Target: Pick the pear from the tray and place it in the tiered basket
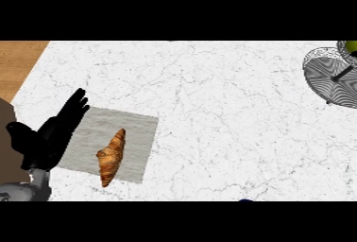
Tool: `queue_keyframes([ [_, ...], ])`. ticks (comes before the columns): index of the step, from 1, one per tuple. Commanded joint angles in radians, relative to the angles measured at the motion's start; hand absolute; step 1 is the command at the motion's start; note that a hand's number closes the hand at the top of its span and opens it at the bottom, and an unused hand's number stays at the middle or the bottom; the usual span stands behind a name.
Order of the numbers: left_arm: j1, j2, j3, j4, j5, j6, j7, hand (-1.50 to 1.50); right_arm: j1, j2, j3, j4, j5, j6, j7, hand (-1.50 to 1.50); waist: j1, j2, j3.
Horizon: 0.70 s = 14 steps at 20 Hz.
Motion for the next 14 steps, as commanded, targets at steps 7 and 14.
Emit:
queue_keyframes([
  [7,0.005,-0.012,0.011,-0.034,0.026,-0.005,0.039,0.0,-0.056,-0.013,-0.17,0.042,-0.17,0.124,0.049,-1.5,-0.011,0.002,-0.014],
  [14,-0.026,-0.052,-0.008,-0.002,-0.012,0.047,0.032,0.0,-0.062,-0.113,-0.325,0.063,-0.324,0.2,0.11,-1.5,-0.021,0.007,-0.013],
])
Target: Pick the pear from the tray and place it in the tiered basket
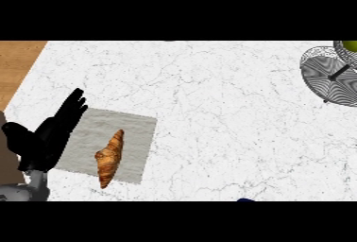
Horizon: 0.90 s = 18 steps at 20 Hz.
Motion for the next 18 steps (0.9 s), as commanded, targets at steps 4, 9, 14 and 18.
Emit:
queue_keyframes([
  [4,-0.048,-0.018,0.01,0.018,0.013,0.003,0.027,0.0,0.054,-0.117,-0.123,0.004,-0.117,0.03,0.013,-1.5,-0.007,0.014,-0.011],
  [9,0.007,-0.02,0.002,-0.005,0.009,0.0,0.001,0.0,0.097,-0.251,-0.169,0.008,-0.155,0.029,0.078,-1.5,-0.007,0.01,-0.011],
  [14,-0.007,-0.034,0.008,0.016,0.016,0.003,-0.022,0.0,0.186,-0.32,-0.22,0.02,-0.202,0.111,0.047,-1.5,-0.014,0.017,-0.007],
  [18,0.016,0.007,0.055,0.033,0.055,-0.03,-0.021,0.0,0.258,-0.393,-0.247,0.027,-0.224,0.176,0.042,-1.5,-0.024,0.015,-0.006],
])
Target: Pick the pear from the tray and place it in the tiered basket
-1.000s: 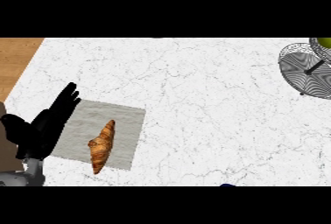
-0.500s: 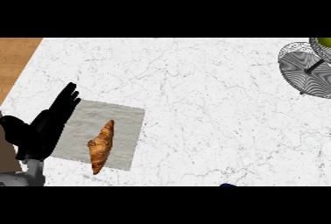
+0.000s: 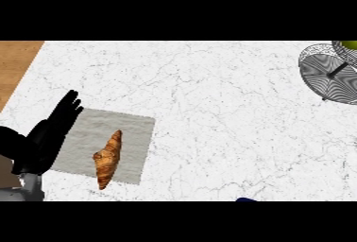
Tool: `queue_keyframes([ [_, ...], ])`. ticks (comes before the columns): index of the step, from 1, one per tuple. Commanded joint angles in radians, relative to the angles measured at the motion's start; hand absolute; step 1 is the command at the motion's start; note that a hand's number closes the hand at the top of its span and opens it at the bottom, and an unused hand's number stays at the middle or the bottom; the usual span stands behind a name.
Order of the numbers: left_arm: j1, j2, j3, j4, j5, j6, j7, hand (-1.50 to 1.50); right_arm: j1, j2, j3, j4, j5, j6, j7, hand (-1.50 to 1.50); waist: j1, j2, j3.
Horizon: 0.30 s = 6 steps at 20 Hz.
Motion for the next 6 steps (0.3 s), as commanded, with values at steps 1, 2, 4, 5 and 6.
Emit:
queue_keyframes([
  [1,-0.007,-0.009,0.008,0.0,0.009,0.004,0.011,0.0,0.064,-0.075,-0.031,0.011,-0.028,0.067,0.015,-1.5,-0.006,0.005,-0.007],
  [2,-0.012,-0.048,-0.019,0.041,-0.005,0.016,-0.012,0.0,0.067,-0.075,-0.037,0.005,-0.034,0.085,0.008,-1.5,-0.017,0.007,-0.009],
  [4,-0.003,-0.033,-0.007,0.023,0.009,0.005,-0.008,0.0,0.099,-0.106,-0.039,0.001,-0.035,0.106,0.005,-1.5,-0.014,0.005,-0.008],
  [5,0.014,-0.017,0.0,0.001,0.015,-0.004,-0.008,0.0,0.128,-0.089,-0.045,0.012,-0.039,0.105,-0.022,-1.5,-0.005,0.007,-0.005],
  [6,0.006,-0.022,-0.003,0.006,0.004,0.005,-0.016,0.0,0.142,-0.095,-0.048,0.006,-0.042,0.12,-0.041,-1.5,-0.012,0.007,-0.005],
])
